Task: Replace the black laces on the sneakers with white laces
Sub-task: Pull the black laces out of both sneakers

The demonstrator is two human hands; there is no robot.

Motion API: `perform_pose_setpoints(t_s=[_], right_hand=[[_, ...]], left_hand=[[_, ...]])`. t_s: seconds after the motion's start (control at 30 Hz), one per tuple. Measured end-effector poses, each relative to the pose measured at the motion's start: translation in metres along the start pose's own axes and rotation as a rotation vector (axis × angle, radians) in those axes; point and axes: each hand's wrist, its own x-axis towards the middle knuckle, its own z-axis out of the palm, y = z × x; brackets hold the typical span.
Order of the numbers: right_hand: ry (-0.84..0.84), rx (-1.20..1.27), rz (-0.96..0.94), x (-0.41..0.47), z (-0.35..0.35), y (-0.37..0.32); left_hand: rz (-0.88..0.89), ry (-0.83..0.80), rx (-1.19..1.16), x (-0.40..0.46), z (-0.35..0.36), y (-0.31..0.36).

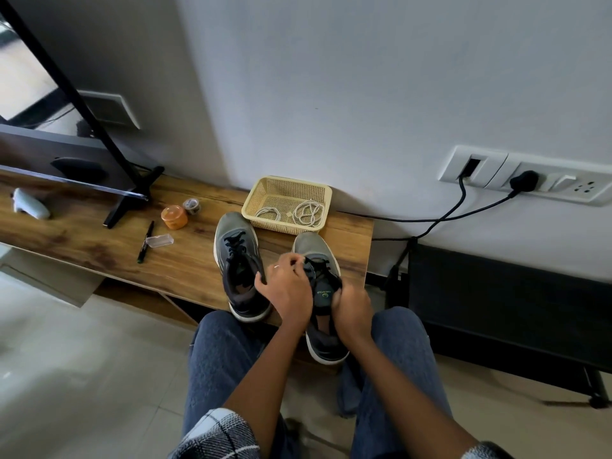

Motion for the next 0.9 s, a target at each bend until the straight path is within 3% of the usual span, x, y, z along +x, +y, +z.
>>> perform_pose_setpoints(t_s=[0.17,0.23,0.67,0.9], right_hand=[[0.023,-0.009,0.044,-0.003,-0.003,-0.003],[0.031,-0.006,0.082,-0.002,-0.005,-0.002],[-0.003,-0.014,0.055,-0.001,-0.007,-0.001],[-0.008,0.046,-0.008,-0.004,-0.008,0.0]], left_hand=[[-0.588,0.232,-0.541,0.021,-0.022,0.023],[-0.683,0.344,-0.674,0.036,-0.026,0.02],[-0.345,-0.109,-0.405,0.022,-0.032,0.007],[-0.018,-0.316,-0.099,-0.014,-0.029,-0.001]])
